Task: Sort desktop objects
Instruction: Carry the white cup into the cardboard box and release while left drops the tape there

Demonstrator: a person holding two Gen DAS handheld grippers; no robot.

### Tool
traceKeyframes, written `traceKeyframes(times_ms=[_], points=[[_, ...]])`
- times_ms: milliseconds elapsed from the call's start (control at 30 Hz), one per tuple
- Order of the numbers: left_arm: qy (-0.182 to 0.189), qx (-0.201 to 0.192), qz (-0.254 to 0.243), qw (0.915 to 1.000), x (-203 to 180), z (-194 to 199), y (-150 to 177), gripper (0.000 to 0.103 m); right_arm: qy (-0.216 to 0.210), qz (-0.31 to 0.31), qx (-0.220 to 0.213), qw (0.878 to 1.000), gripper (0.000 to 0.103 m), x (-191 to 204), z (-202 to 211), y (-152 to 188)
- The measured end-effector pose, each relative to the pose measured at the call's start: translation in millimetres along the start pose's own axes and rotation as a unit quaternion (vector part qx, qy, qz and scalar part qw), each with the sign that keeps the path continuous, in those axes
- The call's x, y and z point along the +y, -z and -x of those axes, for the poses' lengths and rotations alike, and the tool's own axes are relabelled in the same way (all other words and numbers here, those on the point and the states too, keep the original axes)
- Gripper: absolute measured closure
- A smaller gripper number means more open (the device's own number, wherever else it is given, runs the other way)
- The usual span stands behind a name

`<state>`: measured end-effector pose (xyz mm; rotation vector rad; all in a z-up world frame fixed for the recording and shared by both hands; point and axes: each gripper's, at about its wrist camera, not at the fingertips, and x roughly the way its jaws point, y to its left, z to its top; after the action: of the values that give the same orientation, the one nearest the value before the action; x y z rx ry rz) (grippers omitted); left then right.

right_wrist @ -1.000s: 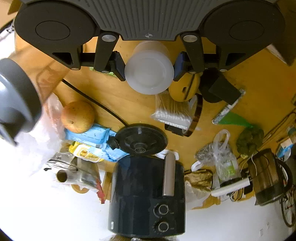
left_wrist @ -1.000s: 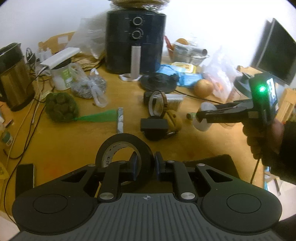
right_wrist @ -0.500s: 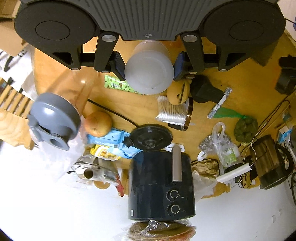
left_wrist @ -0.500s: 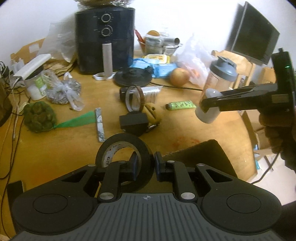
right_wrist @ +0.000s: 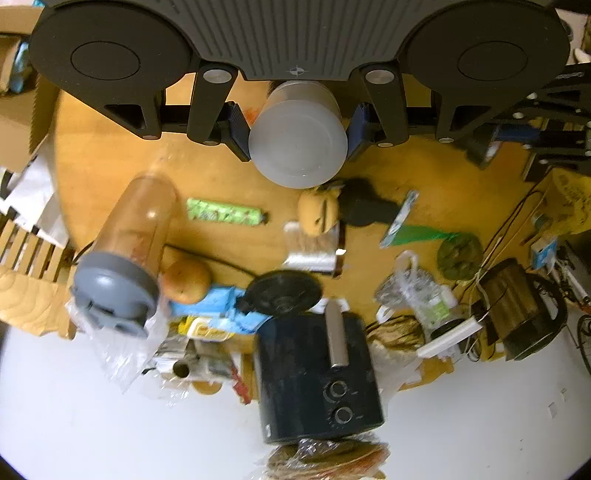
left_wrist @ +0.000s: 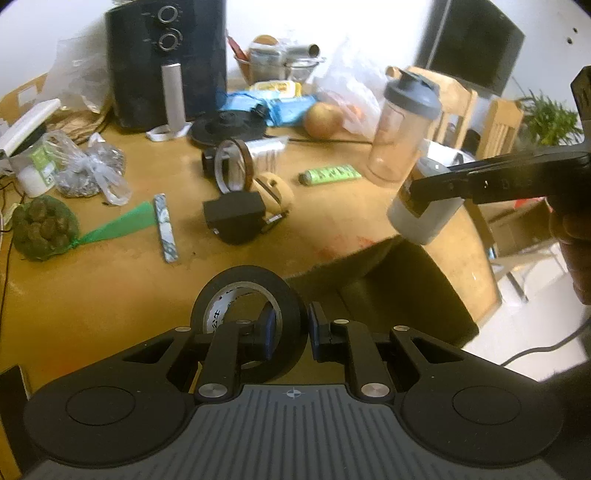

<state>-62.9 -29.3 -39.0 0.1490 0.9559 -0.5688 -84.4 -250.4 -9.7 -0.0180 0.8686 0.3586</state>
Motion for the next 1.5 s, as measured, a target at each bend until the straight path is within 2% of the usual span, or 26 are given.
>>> traceKeyframes(times_ms=[233, 433, 667, 1100, 1267, 1367, 1433, 1500], points=[[0.006, 0.022, -0.024, 0.9995, -5.9, -11.5, 1.2, 0.084, -0.015, 0.008, 0.028, 0.999, 0.046, 5.6, -9.4, 17.8], [-0.005, 0.050, -0.031, 0.9982, -10.6, -27.0, 4.5, 0.084, -0.019, 0.032, 0.045, 0.998, 0.046, 8.4, -22.7, 27.0], [-0.023, 0.076, -0.054, 0.9954, -17.1, -42.7, 8.2, 0.084, -0.016, 0.092, 0.052, 0.994, 0.046, 18.8, -35.9, 32.9], [-0.060, 0.112, -0.104, 0.9865, -30.4, -70.5, 14.0, 0.084, 0.000, 0.195, 0.059, 0.979, 0.046, 35.4, -54.3, 49.7], [-0.077, 0.119, -0.126, 0.9819, -35.8, -77.4, 16.6, 0.080, 0.006, 0.225, 0.075, 0.972, 0.046, 40.8, -64.2, 56.2], [-0.091, 0.127, -0.139, 0.9779, -39.0, -81.7, 20.0, 0.073, 0.007, 0.226, 0.066, 0.972, 0.044, 39.5, -61.4, 55.7], [-0.098, 0.125, -0.137, 0.9777, -39.6, -81.2, 20.9, 0.065, 0.000, 0.220, 0.063, 0.974, 0.036, 37.1, -58.7, 52.7], [-0.098, 0.117, -0.130, 0.9797, -38.2, -78.4, 20.0, 0.063, -0.010, 0.214, 0.060, 0.975, 0.028, 36.8, -55.1, 51.5]])
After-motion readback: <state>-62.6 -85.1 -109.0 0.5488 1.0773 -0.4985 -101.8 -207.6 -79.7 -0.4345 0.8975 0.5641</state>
